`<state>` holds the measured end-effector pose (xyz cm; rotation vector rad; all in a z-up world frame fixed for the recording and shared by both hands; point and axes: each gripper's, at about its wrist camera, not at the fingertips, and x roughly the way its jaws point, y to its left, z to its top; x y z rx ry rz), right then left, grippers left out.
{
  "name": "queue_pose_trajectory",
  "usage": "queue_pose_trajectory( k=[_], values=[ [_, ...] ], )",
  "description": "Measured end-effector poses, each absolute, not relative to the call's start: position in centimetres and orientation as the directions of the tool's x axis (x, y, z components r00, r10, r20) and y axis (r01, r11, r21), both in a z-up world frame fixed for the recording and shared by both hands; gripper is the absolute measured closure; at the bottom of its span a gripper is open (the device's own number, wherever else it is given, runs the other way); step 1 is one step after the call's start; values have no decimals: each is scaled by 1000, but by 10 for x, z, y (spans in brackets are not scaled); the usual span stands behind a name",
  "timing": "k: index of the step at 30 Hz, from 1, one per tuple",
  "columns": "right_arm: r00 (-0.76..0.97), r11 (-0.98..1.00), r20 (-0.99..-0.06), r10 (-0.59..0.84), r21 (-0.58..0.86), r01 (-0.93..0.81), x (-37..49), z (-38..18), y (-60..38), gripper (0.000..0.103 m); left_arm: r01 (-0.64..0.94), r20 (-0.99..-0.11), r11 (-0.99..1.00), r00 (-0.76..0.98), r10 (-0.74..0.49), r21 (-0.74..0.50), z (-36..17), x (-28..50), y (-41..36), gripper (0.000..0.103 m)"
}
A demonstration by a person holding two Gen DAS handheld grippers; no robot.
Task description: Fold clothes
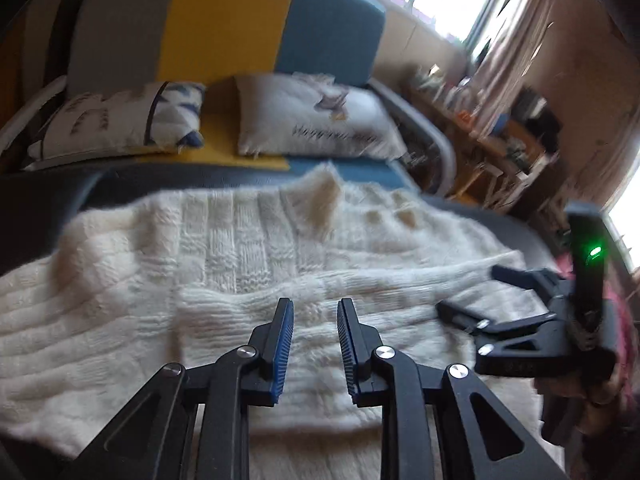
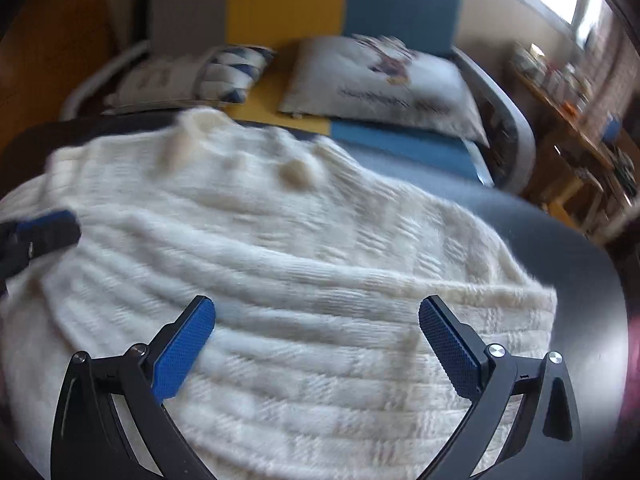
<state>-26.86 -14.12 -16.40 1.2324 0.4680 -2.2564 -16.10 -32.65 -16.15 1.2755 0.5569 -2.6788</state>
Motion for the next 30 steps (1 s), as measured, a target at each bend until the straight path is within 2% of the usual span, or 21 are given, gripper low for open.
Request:
queue_pose_trajectory(
  k=[2, 10, 13, 15, 23, 27, 30],
  values=[
    [-439, -820, -847, -301, -5, 573, -274, -170, -133, 0, 277, -766, -924, -643, 25, -263, -166, -160, -324, 81],
    [-502, -834, -799, -330, -3, 552, -273, -156, -109, 0, 255, -696, -918, -718, 31, -303, -142, -150, -322, 81],
    [-511, -876, -824, -245, -39, 481, -292, -165, -95, 0, 265, -748, -933, -664, 6, -243, -149, -166, -318, 81],
    [-494, -890, -835, -243, -11, 456, -302, -173, -85, 0, 270, -776, -933, -630, 16, -239, -163, -174, -320, 81],
    [-457, -863, -819, -347, 88, 497, -295, -153, -56, 0, 279, -738, -921, -675, 13, -271, -146, -142, -323, 81],
    [-434, -824, -799, -416, 131, 551, -269, -137, -38, 0, 292, -748, -926, -664, -16, -240, -152, -116, -326, 81],
    [-419, -830, -823, -383, 107, 548, -258, -144, -24, 0, 295, -751, -925, -660, -14, -242, -162, -109, -328, 81]
  ],
)
